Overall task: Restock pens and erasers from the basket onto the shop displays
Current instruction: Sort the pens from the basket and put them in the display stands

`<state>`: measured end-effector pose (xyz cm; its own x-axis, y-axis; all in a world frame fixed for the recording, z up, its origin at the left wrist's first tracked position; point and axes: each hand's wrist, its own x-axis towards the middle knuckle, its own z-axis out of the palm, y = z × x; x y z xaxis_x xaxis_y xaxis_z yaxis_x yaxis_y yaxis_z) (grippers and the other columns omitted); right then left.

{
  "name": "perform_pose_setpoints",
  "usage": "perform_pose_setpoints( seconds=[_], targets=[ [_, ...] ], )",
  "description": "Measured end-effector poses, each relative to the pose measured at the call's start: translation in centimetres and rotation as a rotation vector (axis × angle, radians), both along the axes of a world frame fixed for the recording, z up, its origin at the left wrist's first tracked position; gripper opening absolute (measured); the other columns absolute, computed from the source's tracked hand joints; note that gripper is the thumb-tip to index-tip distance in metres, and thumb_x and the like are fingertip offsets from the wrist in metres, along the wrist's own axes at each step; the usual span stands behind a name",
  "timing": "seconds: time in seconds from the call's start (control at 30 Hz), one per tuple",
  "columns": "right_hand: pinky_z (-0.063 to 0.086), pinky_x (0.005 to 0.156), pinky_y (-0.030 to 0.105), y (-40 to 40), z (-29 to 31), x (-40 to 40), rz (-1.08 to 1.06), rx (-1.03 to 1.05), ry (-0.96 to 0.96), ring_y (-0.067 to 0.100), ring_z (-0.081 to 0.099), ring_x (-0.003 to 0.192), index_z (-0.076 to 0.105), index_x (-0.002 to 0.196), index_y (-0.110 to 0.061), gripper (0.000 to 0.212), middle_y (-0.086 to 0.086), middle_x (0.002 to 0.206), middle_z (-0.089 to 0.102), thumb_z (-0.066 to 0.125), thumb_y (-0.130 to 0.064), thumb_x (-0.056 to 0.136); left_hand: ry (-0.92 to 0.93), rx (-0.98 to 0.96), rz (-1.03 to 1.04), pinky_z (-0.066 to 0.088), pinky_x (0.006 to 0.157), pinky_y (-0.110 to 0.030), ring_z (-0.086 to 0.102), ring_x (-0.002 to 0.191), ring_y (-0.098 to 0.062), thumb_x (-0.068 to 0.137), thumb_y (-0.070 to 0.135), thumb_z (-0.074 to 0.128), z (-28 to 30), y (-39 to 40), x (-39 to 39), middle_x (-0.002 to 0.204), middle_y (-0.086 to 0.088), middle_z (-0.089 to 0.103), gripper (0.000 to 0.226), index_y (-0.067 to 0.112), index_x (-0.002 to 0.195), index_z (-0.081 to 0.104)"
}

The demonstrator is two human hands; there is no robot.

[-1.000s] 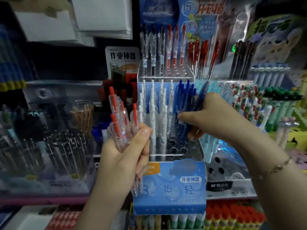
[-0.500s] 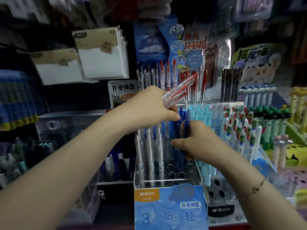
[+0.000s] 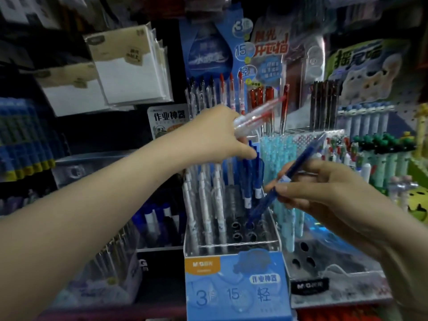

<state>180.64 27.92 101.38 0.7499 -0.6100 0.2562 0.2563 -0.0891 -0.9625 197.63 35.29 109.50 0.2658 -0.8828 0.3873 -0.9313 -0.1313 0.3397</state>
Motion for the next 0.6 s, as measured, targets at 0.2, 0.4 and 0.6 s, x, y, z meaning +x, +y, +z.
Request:
perform_pose_setpoints(
  seconds=[0.2,0.4,0.6],
  targets=[
    [0.054,0.056,0.019,0.5,-0.4,1.3,-0.115,0.272,-0.308,0.016,0.068,0.060,0.058,0.089,0.004,0.031,0.016,0.070,0.070,0.068,-0.005,0.061,0.279,0.036,-0.203,0.034,0.035,-0.016,0.039,0.032,-0.006,0.063,0.055,0.076,-1.0,3.4,-1.0,0.040,0.011,0.051,0.042,0.016,0.076,0.066],
    [0.054,0.055,0.021,0.7,-0.3,2.2,0.034,0.399,-0.354,0.015,0.069,0.061,0.069,0.080,0.002,0.019,0.016,0.077,0.071,0.070,-0.008,0.064,0.363,-0.004,-0.144,0.034,0.034,-0.017,0.040,0.036,-0.007,0.077,0.034,0.072,-1.0,4.6,-0.2,0.067,0.001,0.073,0.019,0.017,0.083,0.068],
    [0.057,0.063,0.026,-0.3,0.3,1.1,-0.364,-0.495,0.016,0.017,0.067,0.071,0.070,0.087,-0.023,0.025,0.000,0.079,0.072,0.073,0.000,0.075,0.217,0.037,-0.053,0.036,0.035,-0.014,0.042,0.032,-0.005,0.075,0.032,0.074,1.4,6.2,0.2,0.043,0.001,0.060,0.022,0.010,0.072,0.071]
  ],
)
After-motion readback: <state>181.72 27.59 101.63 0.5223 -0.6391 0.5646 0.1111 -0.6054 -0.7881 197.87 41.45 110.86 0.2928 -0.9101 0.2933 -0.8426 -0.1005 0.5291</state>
